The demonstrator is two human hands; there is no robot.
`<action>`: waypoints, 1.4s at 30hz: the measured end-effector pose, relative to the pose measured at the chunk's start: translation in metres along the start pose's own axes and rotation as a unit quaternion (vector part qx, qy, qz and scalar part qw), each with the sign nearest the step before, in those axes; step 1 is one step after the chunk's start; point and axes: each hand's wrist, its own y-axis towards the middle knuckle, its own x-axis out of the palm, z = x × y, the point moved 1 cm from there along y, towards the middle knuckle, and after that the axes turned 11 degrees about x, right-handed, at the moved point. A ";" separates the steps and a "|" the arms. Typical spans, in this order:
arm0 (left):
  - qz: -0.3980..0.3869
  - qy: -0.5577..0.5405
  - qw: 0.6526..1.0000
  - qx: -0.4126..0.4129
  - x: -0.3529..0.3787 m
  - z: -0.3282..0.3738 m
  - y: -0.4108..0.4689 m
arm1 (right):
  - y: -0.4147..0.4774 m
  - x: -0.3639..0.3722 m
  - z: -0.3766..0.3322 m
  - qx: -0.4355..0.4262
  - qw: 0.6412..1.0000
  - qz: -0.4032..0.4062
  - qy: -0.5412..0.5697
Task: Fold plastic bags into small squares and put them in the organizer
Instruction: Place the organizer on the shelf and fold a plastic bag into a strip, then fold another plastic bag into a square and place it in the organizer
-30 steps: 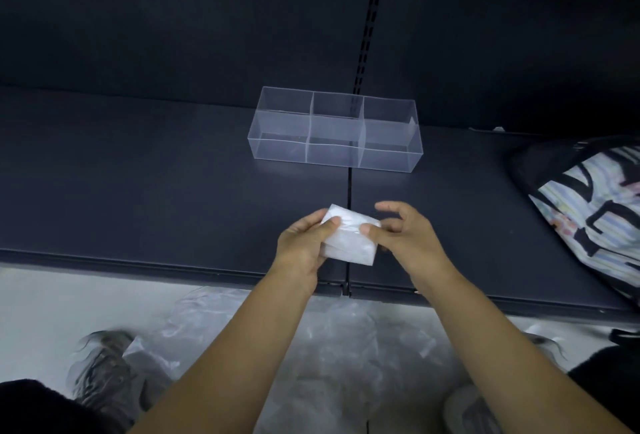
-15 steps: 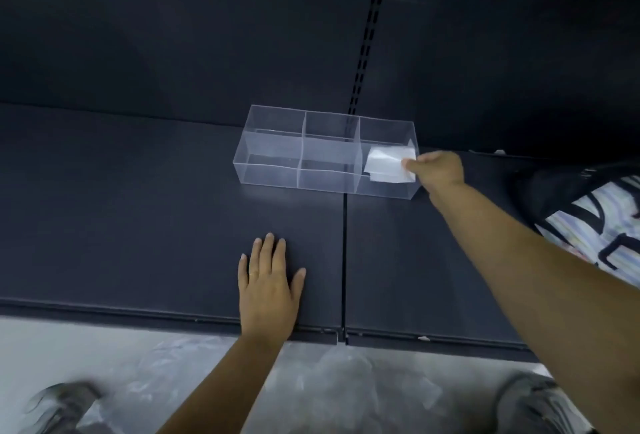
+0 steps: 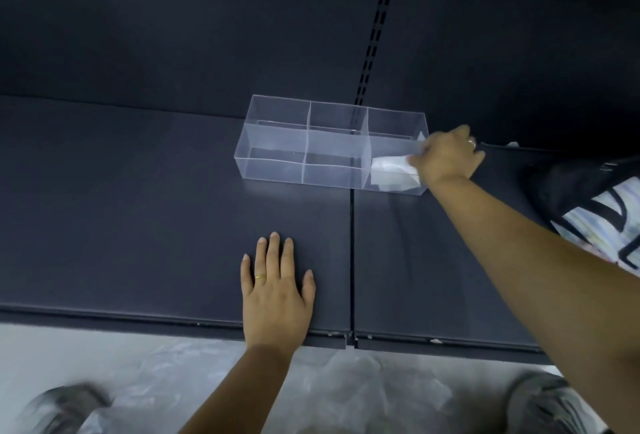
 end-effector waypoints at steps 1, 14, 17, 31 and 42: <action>-0.003 0.000 1.000 0.002 0.000 0.000 0.000 | -0.007 -0.006 0.004 -0.017 0.998 0.028 0.050; -0.090 0.021 0.996 0.016 0.001 -0.003 0.006 | -0.315 0.086 0.154 -0.278 0.917 -0.271 -0.096; -0.139 -0.011 0.989 0.039 -0.011 -0.008 0.003 | -0.301 0.085 0.151 -0.272 0.934 -0.220 -0.071; -0.233 -0.636 0.736 -0.004 -0.104 0.032 -0.083 | -0.197 -0.080 0.098 0.064 0.776 -0.389 0.492; -0.011 -0.752 0.629 -0.197 -0.130 0.025 -0.083 | -0.181 -0.093 0.151 0.214 0.789 -0.333 0.470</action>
